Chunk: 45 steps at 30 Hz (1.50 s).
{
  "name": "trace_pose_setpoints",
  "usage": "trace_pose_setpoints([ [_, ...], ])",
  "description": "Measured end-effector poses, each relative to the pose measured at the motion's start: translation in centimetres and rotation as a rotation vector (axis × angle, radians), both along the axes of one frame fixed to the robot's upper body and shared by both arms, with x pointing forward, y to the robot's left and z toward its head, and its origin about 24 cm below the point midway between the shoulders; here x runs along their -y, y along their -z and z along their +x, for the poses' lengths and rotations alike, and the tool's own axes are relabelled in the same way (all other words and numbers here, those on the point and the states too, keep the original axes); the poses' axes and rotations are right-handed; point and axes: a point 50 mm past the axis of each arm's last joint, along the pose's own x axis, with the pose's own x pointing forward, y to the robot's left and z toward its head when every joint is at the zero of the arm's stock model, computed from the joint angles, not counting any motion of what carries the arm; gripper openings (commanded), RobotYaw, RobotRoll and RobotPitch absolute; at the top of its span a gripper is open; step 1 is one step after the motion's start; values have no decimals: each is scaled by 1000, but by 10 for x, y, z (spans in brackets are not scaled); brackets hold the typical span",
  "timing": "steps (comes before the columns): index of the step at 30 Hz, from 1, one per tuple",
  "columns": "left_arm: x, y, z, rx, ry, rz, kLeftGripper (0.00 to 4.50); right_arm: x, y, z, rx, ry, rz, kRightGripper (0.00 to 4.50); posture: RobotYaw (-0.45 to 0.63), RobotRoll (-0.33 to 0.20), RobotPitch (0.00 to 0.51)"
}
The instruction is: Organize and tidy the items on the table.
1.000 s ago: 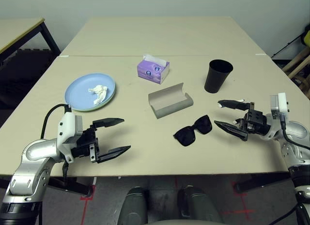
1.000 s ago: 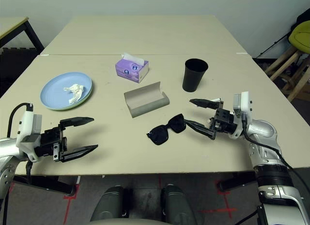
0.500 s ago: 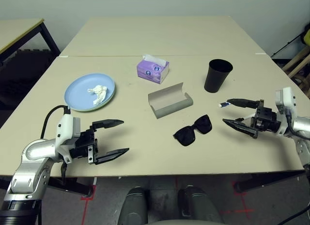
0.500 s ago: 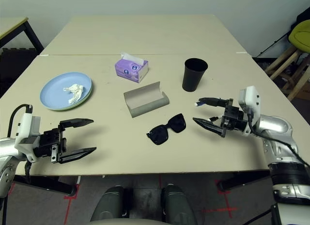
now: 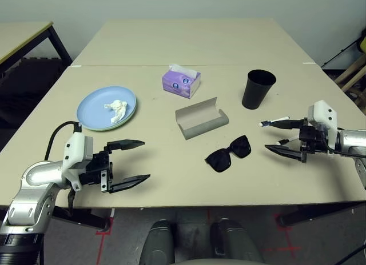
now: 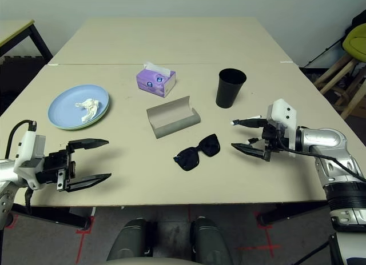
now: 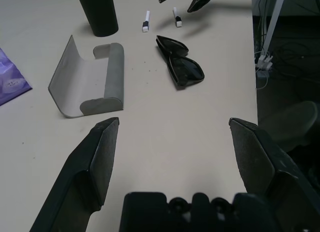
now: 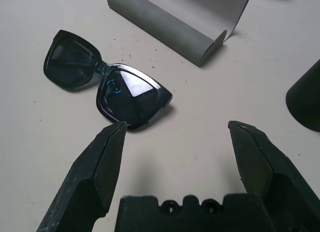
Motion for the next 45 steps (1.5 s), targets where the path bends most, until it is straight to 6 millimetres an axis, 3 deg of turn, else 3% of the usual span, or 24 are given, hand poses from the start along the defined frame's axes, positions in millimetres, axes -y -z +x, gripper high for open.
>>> trace_pose_setpoints([
  [8,-2,0,4,-33,-77,-9,4478,-4,-5,1,16,-14,-8,4500,75,0,50],
  [18,-4,1,3,-34,-89,-9,4478,-16,-53,14,123,-31,-71,4500,80,0,59],
  [32,-2,1,-5,-8,-38,-120,4478,-32,-49,13,90,-123,-115,4500,85,0,70],
  [45,2,-3,-8,11,-43,-242,4478,-33,-49,12,88,-134,-122,4500,80,0,75],
])
